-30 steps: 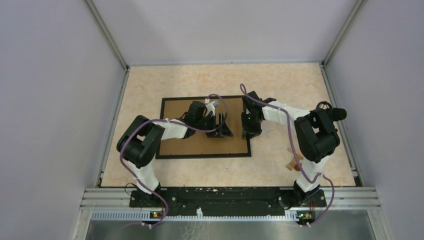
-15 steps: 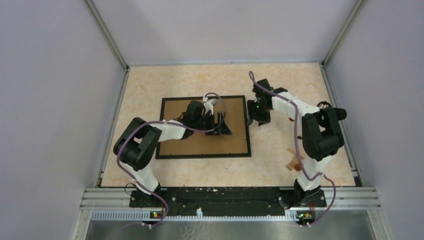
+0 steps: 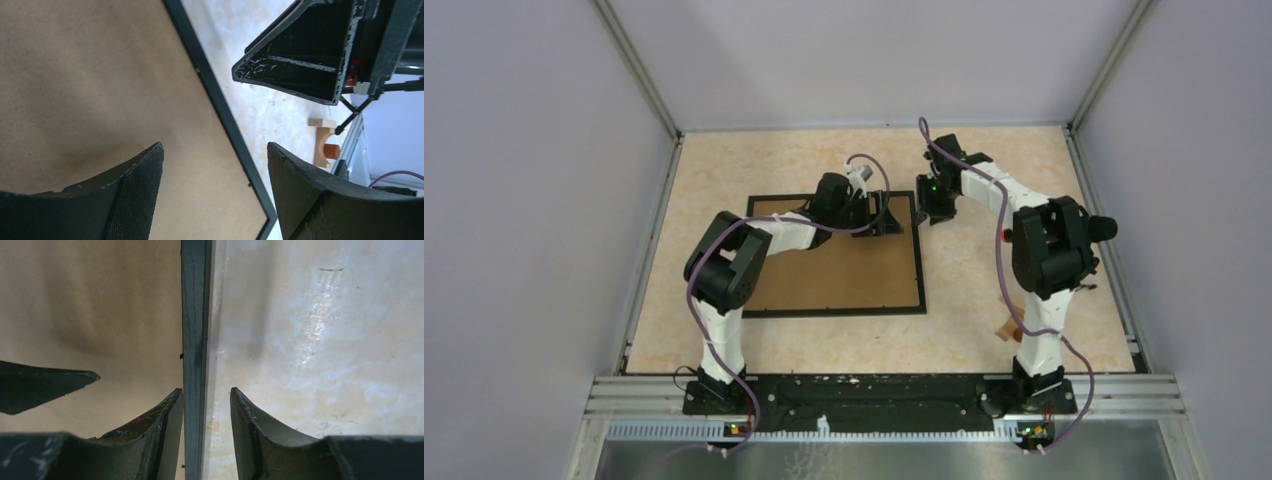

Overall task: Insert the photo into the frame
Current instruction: Install the photo frame at the center of the board.

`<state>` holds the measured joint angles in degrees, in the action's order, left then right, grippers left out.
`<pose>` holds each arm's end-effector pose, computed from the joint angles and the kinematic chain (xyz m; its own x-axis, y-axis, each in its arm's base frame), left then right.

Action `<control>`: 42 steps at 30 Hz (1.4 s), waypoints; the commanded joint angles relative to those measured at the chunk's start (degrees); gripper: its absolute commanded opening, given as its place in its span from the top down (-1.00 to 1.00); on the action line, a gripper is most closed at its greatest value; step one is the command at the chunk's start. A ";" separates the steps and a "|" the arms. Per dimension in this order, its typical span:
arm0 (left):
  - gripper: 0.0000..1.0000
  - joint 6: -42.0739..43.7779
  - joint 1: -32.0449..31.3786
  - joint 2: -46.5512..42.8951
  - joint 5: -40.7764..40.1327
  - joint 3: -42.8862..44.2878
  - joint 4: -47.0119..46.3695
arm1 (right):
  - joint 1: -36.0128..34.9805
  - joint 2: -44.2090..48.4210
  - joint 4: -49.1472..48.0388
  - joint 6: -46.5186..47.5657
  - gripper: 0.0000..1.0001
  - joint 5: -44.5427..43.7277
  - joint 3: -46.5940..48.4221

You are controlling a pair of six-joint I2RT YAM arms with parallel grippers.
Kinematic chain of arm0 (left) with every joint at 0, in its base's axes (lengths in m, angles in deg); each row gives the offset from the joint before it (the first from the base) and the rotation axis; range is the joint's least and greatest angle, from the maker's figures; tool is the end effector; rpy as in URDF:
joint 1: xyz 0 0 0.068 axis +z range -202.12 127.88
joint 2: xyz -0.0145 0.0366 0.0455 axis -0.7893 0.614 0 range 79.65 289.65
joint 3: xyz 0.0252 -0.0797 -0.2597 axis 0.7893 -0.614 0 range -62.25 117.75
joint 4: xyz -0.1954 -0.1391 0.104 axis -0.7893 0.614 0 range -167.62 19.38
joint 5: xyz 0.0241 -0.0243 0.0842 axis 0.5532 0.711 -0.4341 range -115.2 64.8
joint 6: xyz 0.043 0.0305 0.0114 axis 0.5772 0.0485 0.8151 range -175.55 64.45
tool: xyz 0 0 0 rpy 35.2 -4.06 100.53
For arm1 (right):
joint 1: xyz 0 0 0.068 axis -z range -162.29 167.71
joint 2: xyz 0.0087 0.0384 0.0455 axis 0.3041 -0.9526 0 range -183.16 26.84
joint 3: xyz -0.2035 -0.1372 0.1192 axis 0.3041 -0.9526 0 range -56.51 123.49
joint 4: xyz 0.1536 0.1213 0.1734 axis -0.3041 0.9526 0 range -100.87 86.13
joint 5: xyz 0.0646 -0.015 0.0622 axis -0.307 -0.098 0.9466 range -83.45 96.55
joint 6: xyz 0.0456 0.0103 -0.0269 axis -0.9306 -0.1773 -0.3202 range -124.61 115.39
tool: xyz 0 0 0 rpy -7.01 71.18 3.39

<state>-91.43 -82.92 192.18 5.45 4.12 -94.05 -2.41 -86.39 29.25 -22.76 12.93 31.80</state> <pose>0.3556 -0.2332 0.1703 -0.8262 -0.0946 -0.5553 0.4153 0.5638 -0.7139 0.3909 0.1474 0.2081 -0.9291 -0.0105 -0.3696 -0.1014 0.9685 0.2273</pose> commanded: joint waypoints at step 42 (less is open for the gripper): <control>-0.54 -1.12 1.37 4.03 -0.77 -6.78 -9.51 | 3.42 -9.53 -3.38 0.46 0.29 10.31 3.10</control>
<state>-93.13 -81.79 194.78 5.43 -1.30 -104.80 0.98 -94.74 27.96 -22.67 21.73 35.76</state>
